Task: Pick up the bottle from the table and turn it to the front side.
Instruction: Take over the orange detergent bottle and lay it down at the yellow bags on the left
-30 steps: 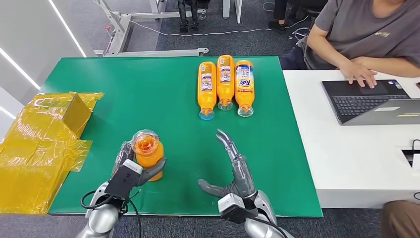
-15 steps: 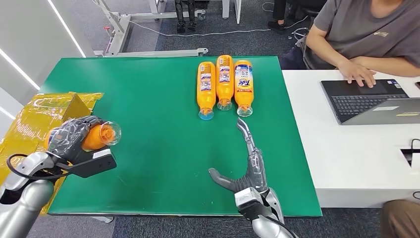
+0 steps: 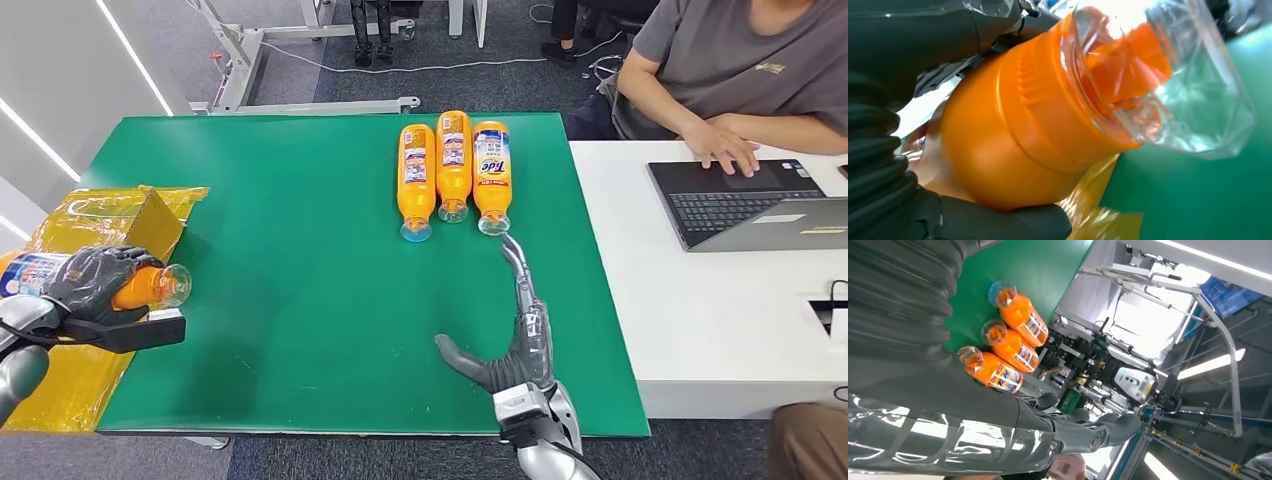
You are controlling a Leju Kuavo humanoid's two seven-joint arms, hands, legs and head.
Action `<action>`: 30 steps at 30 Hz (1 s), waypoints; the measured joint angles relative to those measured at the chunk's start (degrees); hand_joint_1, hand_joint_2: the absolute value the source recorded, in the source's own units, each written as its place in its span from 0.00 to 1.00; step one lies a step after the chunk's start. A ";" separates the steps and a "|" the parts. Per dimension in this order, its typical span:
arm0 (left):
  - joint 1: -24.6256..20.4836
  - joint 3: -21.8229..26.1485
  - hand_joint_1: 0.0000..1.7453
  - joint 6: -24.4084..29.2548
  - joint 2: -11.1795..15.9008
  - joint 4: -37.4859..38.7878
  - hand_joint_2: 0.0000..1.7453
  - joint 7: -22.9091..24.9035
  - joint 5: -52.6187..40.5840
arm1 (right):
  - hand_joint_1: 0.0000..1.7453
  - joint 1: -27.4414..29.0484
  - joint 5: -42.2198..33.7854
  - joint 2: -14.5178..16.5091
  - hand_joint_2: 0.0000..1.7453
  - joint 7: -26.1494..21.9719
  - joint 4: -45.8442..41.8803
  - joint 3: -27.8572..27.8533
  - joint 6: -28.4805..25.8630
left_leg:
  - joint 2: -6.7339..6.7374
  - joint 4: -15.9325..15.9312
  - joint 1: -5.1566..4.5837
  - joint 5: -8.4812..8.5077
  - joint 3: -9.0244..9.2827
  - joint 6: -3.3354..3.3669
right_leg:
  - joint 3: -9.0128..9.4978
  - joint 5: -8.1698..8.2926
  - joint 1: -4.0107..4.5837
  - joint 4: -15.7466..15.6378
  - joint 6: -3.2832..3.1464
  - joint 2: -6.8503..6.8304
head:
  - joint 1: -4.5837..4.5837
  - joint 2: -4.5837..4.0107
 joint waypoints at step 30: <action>-7.24 -4.68 1.00 3.01 -7.60 25.20 1.00 -6.03 -6.24 | 0.00 -2.58 -2.43 0.79 1.00 0.93 -1.25 0.04 3.43 | -0.14 0.00 0.01 0.12 0.01 -0.11 | 0.06 0.11 -0.02 0.01 -0.18 -0.19 | 0.02 0.00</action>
